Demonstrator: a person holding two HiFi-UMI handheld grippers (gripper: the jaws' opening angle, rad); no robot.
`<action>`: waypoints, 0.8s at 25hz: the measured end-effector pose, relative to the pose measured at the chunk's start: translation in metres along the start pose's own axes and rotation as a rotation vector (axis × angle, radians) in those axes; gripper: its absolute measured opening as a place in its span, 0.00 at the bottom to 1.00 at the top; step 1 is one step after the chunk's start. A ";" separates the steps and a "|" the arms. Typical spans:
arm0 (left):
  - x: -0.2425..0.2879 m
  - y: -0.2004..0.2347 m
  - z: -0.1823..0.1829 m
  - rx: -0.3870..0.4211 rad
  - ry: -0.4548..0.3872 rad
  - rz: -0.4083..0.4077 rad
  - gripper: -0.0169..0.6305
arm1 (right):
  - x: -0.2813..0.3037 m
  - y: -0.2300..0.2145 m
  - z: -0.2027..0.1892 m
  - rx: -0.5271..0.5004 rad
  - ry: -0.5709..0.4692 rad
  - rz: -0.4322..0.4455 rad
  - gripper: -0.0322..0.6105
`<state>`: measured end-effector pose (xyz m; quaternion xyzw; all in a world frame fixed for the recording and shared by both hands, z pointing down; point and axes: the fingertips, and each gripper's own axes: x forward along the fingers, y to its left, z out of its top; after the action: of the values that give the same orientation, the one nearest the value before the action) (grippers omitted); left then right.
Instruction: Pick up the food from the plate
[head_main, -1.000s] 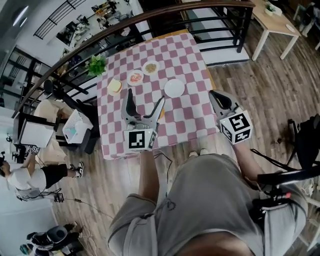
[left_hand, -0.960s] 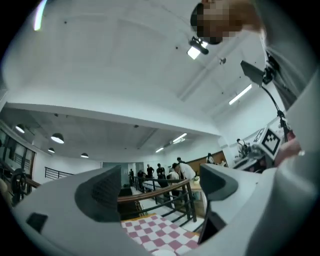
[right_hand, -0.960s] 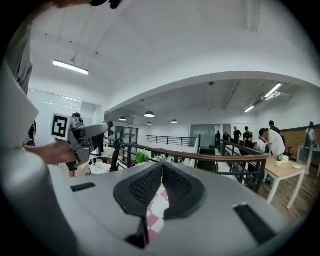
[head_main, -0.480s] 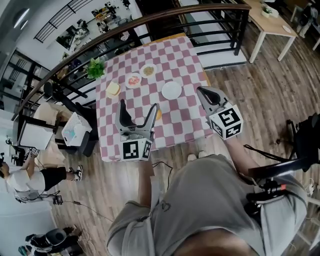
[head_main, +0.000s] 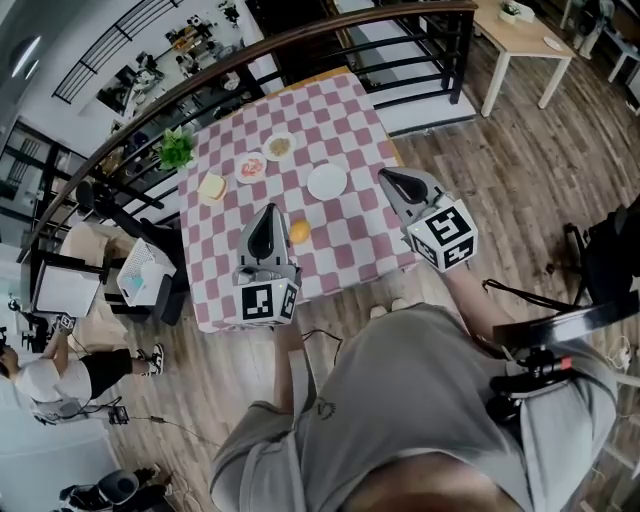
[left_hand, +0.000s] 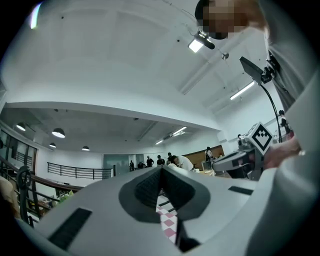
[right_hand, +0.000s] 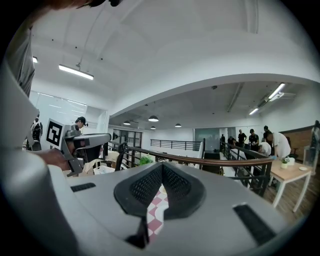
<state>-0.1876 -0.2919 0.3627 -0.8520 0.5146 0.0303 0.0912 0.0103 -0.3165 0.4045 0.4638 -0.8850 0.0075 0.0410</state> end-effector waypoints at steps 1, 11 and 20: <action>0.001 -0.001 -0.003 -0.008 0.004 -0.003 0.04 | 0.000 -0.002 0.000 0.004 0.001 -0.001 0.07; 0.002 -0.011 -0.022 -0.100 0.045 -0.052 0.04 | 0.000 -0.005 0.004 0.015 0.007 -0.005 0.07; 0.003 -0.014 -0.020 -0.115 0.023 -0.074 0.04 | -0.005 -0.005 0.000 0.018 0.006 -0.019 0.07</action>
<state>-0.1749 -0.2919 0.3832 -0.8745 0.4813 0.0465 0.0371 0.0175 -0.3149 0.4035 0.4724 -0.8803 0.0166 0.0396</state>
